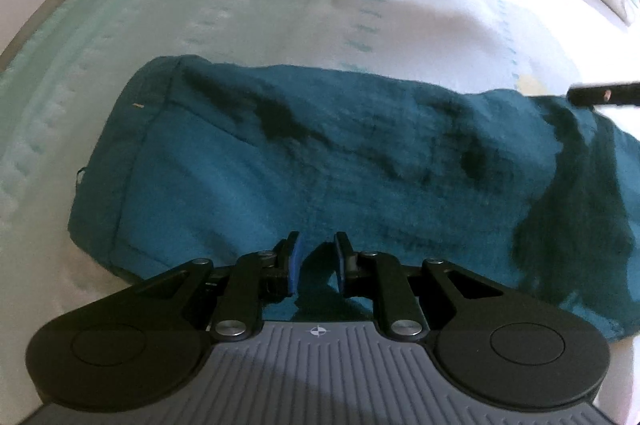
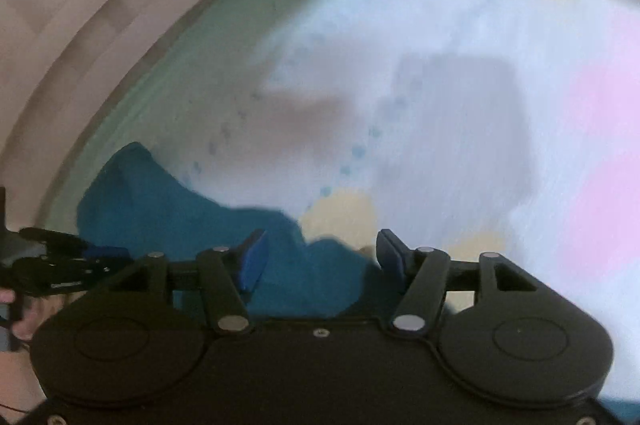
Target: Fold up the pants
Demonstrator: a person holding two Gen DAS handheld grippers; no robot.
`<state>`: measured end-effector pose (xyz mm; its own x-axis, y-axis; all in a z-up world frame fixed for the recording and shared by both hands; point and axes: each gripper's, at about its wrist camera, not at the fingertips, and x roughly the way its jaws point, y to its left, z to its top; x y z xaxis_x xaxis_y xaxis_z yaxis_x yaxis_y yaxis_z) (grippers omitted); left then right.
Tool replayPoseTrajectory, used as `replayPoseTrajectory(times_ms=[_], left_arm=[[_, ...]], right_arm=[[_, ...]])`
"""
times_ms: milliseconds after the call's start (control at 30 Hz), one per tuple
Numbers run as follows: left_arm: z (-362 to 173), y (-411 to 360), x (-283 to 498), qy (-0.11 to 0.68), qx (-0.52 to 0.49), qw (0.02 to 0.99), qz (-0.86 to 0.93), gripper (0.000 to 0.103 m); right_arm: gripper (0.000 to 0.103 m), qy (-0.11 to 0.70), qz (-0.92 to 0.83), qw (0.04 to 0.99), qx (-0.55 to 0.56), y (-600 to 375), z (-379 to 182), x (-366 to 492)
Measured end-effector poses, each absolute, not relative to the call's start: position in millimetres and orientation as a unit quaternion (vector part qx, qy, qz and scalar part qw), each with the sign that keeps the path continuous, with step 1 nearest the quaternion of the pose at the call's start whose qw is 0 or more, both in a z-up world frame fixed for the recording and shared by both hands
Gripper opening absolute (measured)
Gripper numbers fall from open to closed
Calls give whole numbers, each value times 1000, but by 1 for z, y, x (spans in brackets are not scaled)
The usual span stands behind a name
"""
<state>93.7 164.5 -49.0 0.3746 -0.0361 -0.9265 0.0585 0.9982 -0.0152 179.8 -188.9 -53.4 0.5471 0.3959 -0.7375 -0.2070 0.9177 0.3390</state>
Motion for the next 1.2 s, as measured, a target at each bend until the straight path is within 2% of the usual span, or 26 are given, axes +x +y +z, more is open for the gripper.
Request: replayPoseTrajectory(times_ms=[67,133,167,267,500,633,700,833,900,933,1200], left_arm=[[-40,159,95,548,12,836,-33,18],[-29,152,98,532,15,846,-40,18],[-24,148,102,523,15,851,-44,18],[-9,134,118,496,6,866,-60,18],[-11,97,166,467,-4,881,-79,18],[-26,89,175,475,-4,877,-76,18],[-34,87,171,488,6,870,-74,18],[-53,94,158,514,12,855,-71,18],[-57,96,150,514,11,855,-71,18],[-58,97,147,512,10,856,-72,18],[-55,100,142,497,-6,865,-76,18]], right_arm=[[62,467,186,856,118,-189,-60,180],[28,447,219,860,112,-187,-58,171],[19,437,227,865,101,-184,-53,164],[19,402,251,879,43,-171,-41,132],[18,333,253,897,-139,-127,-43,70],[19,308,269,879,-245,-104,-58,41],[20,307,277,872,-262,-99,-63,37],[39,318,281,877,-226,-102,-61,49],[55,320,278,885,-194,-107,-55,59],[58,320,276,888,-178,-109,-52,64],[62,360,303,881,-58,-110,-45,117]])
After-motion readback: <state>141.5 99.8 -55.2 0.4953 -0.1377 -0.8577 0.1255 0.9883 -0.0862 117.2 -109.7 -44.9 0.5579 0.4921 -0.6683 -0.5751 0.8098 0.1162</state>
